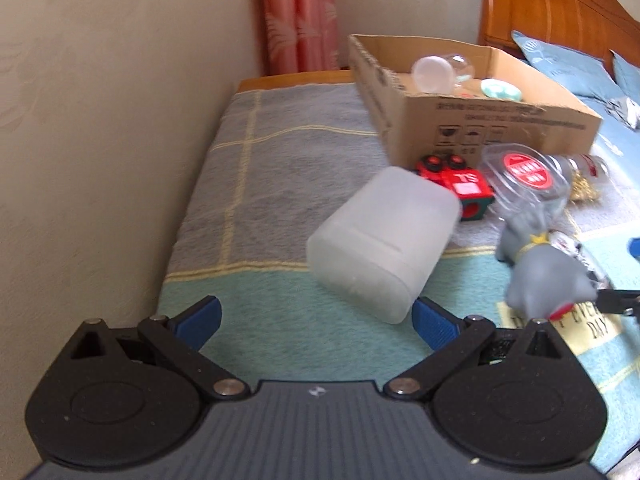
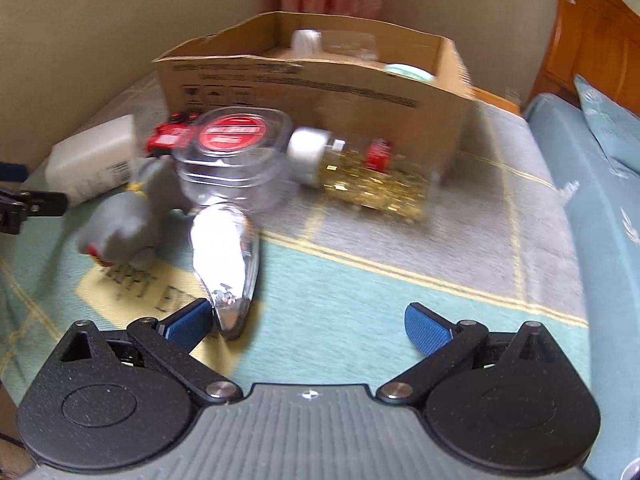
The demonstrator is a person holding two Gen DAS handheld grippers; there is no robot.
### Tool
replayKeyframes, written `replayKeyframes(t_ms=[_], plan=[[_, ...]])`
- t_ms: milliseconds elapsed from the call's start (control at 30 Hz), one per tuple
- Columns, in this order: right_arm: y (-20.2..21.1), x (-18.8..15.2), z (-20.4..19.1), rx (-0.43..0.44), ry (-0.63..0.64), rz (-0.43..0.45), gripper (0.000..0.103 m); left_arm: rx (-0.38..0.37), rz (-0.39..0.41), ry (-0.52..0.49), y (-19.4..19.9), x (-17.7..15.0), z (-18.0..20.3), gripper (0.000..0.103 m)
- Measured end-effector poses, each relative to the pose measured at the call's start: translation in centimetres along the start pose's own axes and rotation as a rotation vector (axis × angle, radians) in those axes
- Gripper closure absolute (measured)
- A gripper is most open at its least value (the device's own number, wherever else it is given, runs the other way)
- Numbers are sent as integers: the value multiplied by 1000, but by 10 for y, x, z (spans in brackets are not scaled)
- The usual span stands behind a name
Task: Organize rigid objects
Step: 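Move the left gripper to the frosted white bottle while the right gripper approaches the clear tape dispenser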
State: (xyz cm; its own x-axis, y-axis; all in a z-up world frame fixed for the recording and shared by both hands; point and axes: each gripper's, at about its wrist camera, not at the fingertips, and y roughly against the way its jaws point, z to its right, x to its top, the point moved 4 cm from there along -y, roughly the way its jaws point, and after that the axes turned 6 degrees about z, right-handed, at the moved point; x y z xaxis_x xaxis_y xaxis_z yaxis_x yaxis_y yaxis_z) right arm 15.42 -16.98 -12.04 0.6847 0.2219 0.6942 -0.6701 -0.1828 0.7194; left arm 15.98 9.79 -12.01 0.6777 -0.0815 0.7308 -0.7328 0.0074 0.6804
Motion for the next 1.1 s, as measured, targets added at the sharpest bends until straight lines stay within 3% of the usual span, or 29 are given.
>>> replayKeyframes(t_ms=[267,333,433,533,967,1100], plan=[[4,-10,21,-29,-30,50,0,111,-6,71,-12,7,-22,2],[3,-10,21,-29,-28,63,0,61,-8,95,-11,8,-20,2],[3,-10,20,-30,-30,70,0,-83,-1,113,-4,10,-7,2],[3,-10,19,-32,-30,76,0,-136,6,104,-5,15,9,2],[0,-7,20,-34,-35,80,0,-88,28,83,-40,42,32,2],[-5,-2,37,-104,-104,77,0,-83,27,81,-41,41,32,2]])
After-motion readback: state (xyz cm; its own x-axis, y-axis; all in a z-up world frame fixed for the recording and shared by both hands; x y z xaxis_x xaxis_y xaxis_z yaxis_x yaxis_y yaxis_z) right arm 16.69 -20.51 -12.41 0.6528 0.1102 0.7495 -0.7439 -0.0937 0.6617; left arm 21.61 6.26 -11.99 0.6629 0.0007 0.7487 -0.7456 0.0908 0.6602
